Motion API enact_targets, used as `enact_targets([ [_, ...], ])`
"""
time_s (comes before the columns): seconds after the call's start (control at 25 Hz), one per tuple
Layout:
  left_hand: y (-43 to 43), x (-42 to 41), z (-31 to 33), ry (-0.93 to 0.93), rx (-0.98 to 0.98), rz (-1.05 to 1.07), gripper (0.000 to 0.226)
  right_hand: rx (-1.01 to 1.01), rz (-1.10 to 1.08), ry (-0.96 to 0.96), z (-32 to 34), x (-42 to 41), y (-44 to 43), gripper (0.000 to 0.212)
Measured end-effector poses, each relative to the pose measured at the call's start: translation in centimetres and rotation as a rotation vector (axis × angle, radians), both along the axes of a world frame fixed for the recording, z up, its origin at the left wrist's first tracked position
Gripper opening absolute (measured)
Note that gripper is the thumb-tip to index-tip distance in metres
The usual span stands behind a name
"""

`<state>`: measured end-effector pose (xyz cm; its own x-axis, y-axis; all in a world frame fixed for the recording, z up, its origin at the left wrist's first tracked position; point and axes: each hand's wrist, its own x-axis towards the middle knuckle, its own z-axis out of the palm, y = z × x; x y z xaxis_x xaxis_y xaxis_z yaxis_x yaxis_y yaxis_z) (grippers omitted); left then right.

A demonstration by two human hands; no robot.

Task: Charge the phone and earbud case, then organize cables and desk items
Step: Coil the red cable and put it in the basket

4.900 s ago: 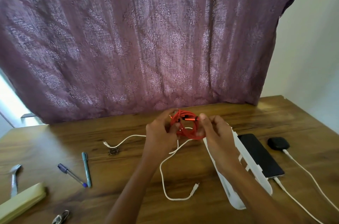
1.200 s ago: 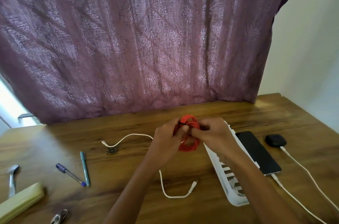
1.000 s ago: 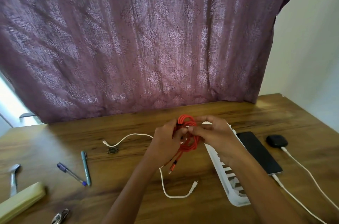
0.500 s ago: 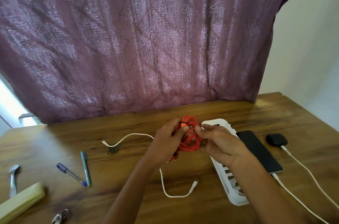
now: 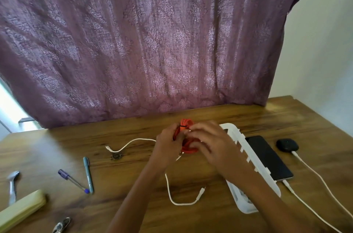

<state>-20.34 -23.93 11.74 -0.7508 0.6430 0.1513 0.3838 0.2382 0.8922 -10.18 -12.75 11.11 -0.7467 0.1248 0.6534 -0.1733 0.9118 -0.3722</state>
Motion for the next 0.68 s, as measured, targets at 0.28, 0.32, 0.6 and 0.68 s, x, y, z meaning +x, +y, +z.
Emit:
enact_targets([
  [0.28, -0.1, 1.2, 0.9, 0.002, 0.158, 0.072, 0.014, 0.279, -0.045, 0.011, 0.2, -0.4, 0.4, 0.027],
  [0.32, -0.2, 1.3, 1.0, -0.001, 0.175, 0.062, 0.015, 0.312, -0.055, 0.000, 0.4, -0.4, 0.5, 0.027],
  [0.6, -0.8, 1.2, 1.0, 0.123, 0.055, -0.046, 0.013, 0.450, -0.055, -0.055, 0.9, 0.1, 0.6, 0.037],
  [0.68, -0.8, 1.0, 0.6, 0.155, 0.018, -0.077, 0.016, 0.413, -0.067, -0.020, 0.1, 0.0, 0.3, 0.024],
])
